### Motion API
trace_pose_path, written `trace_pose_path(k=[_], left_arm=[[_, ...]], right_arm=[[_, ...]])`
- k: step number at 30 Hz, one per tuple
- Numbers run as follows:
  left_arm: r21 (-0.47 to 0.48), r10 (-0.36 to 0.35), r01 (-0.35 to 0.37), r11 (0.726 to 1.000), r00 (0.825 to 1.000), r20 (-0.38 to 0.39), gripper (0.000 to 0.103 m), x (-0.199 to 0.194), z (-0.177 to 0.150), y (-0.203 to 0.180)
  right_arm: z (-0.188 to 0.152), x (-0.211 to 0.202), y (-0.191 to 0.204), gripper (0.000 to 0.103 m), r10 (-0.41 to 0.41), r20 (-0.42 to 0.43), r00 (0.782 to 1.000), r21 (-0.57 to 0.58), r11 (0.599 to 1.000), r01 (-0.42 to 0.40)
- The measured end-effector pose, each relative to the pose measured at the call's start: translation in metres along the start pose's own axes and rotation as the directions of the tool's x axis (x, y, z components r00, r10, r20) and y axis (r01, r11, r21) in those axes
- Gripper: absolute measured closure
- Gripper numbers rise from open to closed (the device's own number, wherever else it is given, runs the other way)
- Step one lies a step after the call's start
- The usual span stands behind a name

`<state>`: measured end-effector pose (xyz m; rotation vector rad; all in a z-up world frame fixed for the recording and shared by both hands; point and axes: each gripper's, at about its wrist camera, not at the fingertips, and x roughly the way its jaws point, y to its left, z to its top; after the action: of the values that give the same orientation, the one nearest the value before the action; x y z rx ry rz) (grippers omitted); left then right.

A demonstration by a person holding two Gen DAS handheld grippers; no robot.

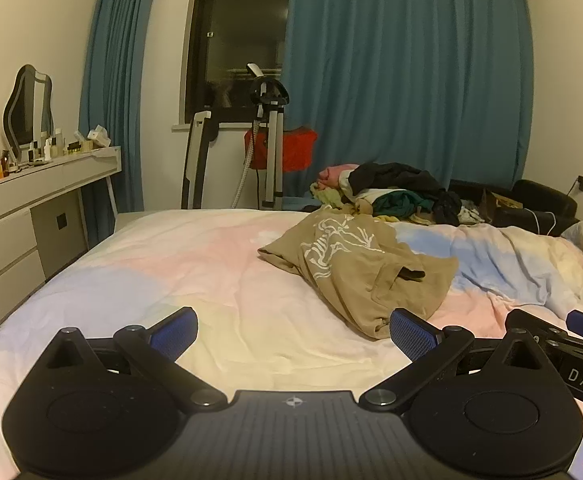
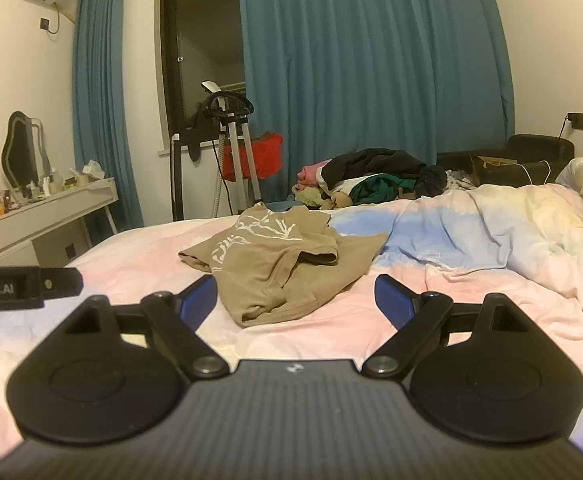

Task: Fold clothes
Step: 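Move both tools toward the crumpled beige t-shirt on the bed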

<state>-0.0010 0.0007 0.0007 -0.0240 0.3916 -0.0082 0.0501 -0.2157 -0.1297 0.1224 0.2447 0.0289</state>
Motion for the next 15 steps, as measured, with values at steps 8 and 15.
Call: trace_pose_path(k=[8,15], left_arm=[[0.007,-0.007,0.007,1.000,1.000,0.027,0.000,-0.006,0.001,0.004],[0.016,-0.014,0.013,1.000,0.999,0.038,0.000,-0.019,0.000,-0.001]], right_arm=[[0.004,0.001,0.000,0.016,-0.005,-0.010,1.000,0.015,1.000,0.005],[0.004,-0.006,-0.001,0.016,-0.007,0.003,1.000,0.029,1.000,0.007]])
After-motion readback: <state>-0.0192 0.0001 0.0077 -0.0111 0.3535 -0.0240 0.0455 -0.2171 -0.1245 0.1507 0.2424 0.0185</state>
